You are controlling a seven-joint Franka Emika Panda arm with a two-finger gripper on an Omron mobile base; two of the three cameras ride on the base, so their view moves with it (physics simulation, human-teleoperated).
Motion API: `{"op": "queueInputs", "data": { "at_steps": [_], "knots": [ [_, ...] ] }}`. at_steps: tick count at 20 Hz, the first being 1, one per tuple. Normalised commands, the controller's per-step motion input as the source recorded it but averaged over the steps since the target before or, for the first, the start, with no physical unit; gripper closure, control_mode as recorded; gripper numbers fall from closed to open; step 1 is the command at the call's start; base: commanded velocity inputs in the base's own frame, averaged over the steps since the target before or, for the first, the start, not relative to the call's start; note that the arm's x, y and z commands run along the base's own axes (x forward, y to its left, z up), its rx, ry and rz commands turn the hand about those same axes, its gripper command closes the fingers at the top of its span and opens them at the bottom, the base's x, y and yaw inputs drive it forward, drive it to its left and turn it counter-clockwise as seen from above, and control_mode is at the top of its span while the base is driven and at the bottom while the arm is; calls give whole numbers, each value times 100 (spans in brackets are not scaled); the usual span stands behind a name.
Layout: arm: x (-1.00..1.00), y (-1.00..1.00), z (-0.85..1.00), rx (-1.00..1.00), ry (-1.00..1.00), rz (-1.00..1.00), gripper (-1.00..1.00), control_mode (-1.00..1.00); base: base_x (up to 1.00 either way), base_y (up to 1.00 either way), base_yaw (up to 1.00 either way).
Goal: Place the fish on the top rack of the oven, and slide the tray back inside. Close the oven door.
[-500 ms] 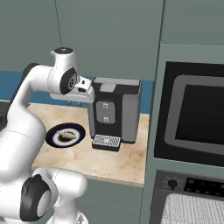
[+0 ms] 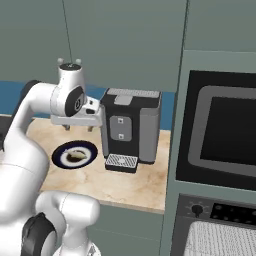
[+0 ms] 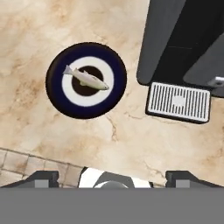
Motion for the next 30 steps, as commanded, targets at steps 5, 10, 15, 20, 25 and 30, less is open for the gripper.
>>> {"op": "queueInputs", "data": {
  "at_steps": [5, 10, 15, 20, 25, 30],
  "knots": [
    [-7, 65, -48, 0, 0, 38, -100, -100, 0, 0, 0],
    [2, 75, -36, -4, 3, 42, -100, -100, 0, 0, 0],
    [18, 33, -41, -19, 1, 25, -100, -100, 0, 0, 0],
    [36, 9, -35, -18, 0, 17, -100, -100, 0, 0, 0],
    [47, 0, -19, -6, 5, 11, -100, -100, 0, 0, 0],
    [44, 0, -19, 0, 1, 3, -100, -100, 0, 0, 0]
  ]
}}
